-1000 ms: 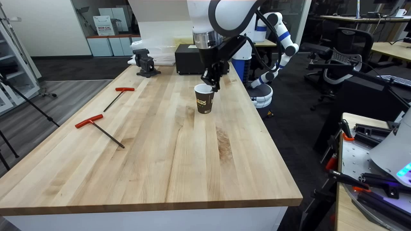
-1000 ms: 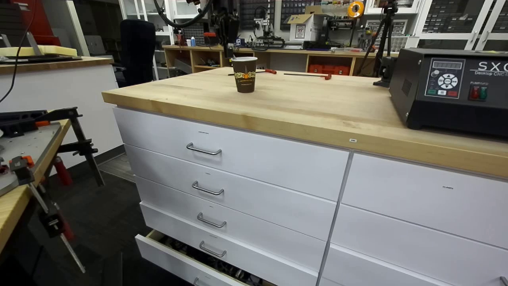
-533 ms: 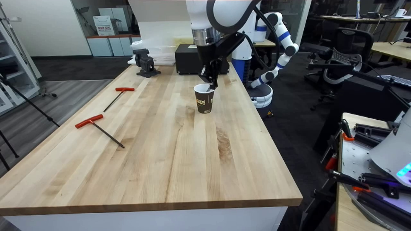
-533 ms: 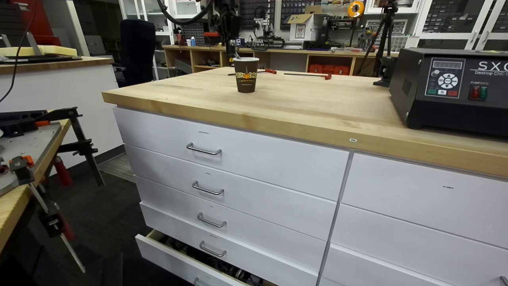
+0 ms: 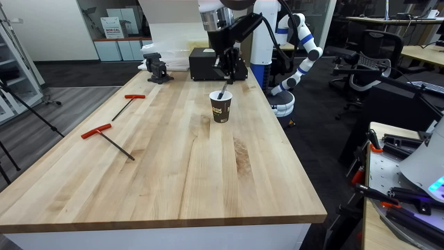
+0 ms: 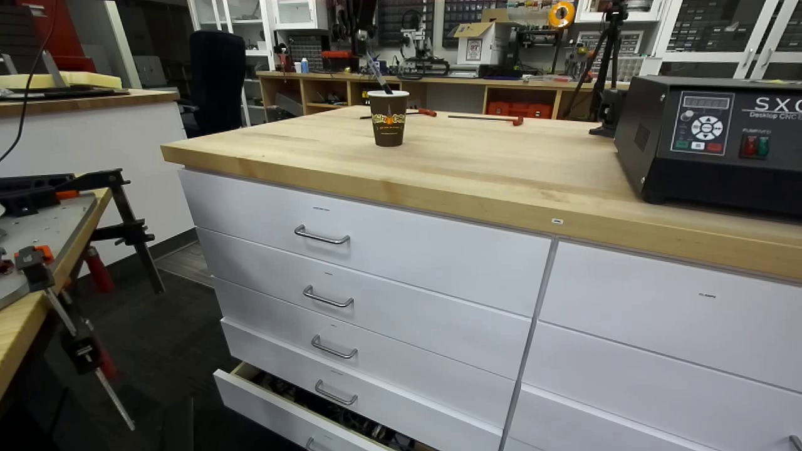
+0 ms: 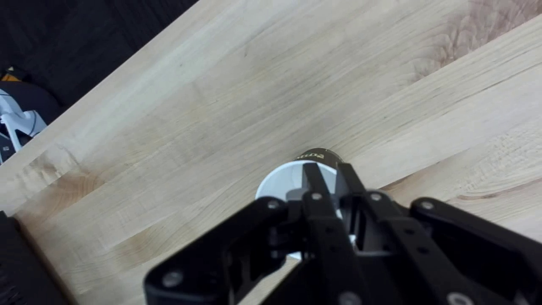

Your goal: Put the black pen inside the brown coffee cup then pull it out and set it on the counter

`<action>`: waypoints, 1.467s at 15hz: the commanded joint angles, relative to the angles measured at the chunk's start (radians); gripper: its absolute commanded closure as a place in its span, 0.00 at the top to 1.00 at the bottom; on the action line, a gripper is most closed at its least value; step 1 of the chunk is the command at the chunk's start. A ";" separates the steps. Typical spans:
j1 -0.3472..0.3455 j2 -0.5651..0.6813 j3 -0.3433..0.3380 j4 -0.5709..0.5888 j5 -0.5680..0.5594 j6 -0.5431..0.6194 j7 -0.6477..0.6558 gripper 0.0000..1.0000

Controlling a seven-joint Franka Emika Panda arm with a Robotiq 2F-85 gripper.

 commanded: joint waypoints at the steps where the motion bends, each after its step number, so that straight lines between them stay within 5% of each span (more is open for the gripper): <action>1: 0.018 -0.049 0.021 0.049 -0.006 -0.095 -0.025 0.06; 16: 0.101 -0.042 0.224 -0.002 0.187 -0.105 -0.317 0.07; 17: 0.105 -0.037 0.222 -0.001 0.184 -0.104 -0.312 0.38; 22: 0.098 -0.031 0.206 -0.007 0.176 -0.080 -0.309 0.62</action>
